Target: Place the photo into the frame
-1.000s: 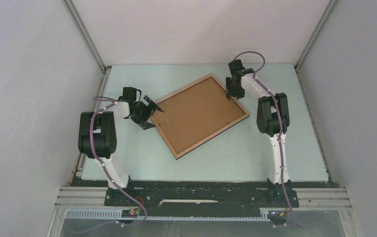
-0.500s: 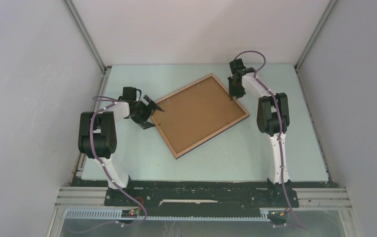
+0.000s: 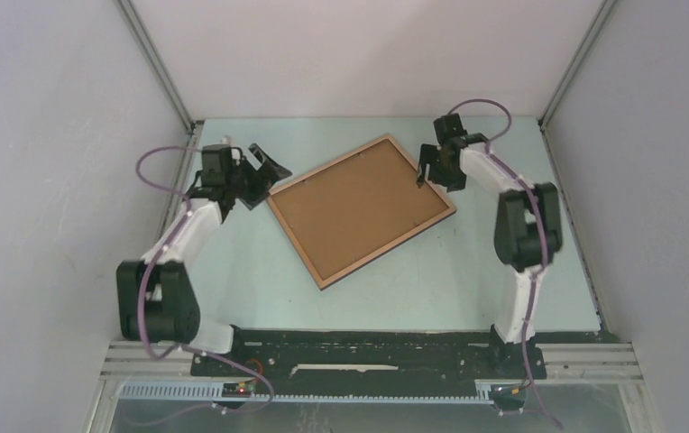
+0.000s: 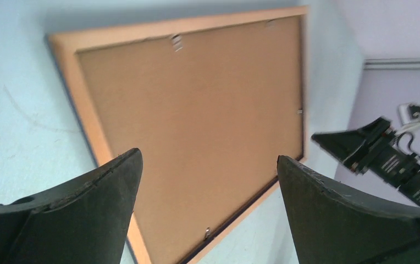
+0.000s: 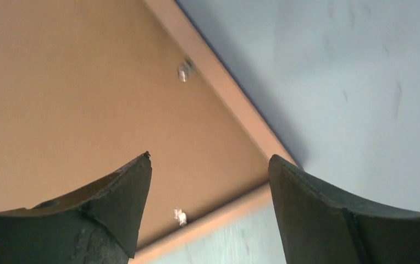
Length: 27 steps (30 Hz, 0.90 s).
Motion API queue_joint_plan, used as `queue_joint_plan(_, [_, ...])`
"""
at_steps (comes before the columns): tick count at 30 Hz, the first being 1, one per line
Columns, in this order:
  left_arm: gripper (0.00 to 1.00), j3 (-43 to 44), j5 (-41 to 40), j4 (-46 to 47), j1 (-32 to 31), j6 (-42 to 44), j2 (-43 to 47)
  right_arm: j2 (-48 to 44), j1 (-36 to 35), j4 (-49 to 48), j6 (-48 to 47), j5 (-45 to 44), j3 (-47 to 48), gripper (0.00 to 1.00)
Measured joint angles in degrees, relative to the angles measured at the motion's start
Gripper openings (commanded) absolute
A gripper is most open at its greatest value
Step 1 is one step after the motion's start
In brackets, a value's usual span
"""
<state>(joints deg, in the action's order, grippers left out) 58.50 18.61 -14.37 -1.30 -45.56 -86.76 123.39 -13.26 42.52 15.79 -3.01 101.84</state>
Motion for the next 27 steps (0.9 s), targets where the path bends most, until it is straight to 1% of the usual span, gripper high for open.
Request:
queue_joint_plan(2, [0.99, -0.2, -0.9, 1.8, -0.6, 2.4, 5.8, -10.2, 0.1, -3.9, 2.7, -0.3, -10.6, 0.86])
queue_joint_plan(4, [0.98, -0.2, -2.0, 3.6, -2.2, 4.9, 9.6, -20.2, 0.3, -8.6, 5.5, 0.0, -19.6, 0.86])
queue_joint_plan(5, [0.98, -0.1, -2.6, 4.0, -3.6, 6.5, 10.8, -24.3, 0.6, -11.2, 7.0, 0.5, -23.3, 0.86])
queue_joint_plan(7, [0.98, 0.7, -3.9, 3.5, -7.9, 10.1, 11.3, -29.7, 1.3, -14.5, 9.7, 1.0, -27.8, 0.86])
queue_joint_plan(12, [0.97, 5.8, -8.1, -3.8, -20.9, 20.1, 5.7, -31.3, 3.7, -21.4, 13.6, 0.9, -32.2, 0.85])
queue_joint_plan(16, [0.9, 10.7, -11.6, -10.5, -31.0, 26.6, -0.1, -31.3, 6.5, -24.5, 14.0, 4.9, -36.2, 0.83])
queue_joint_plan(18, [0.86, 14.1, -13.6, -13.9, -36.3, 29.4, -4.1, -31.3, 8.6, -25.1, 13.7, 6.8, -36.6, 0.83])
queue_joint_plan(19, [0.86, 15.7, -14.4, -15.3, -38.6, 30.7, -6.1, -31.3, 9.9, -25.6, 13.5, 7.6, -36.6, 0.83])
queue_joint_plan(21, [0.85, 18.4, -16.5, -17.9, -42.5, 32.6, -9.8, -31.3, 12.0, -26.5, 12.7, 8.4, -36.7, 0.82])
queue_joint_plan(24, [0.8, 21.9, -20.2, -21.6, -47.2, 34.5, -15.4, -31.3, 15.2, -28.6, 12.2, 10.3, -38.4, 0.81])
queue_joint_plan(27, [0.77, 25.2, -22.9, -25.1, -49.6, 35.5, -20.1, -31.2, 17.5, -29.9, 12.2, 13.2, -41.0, 0.81])
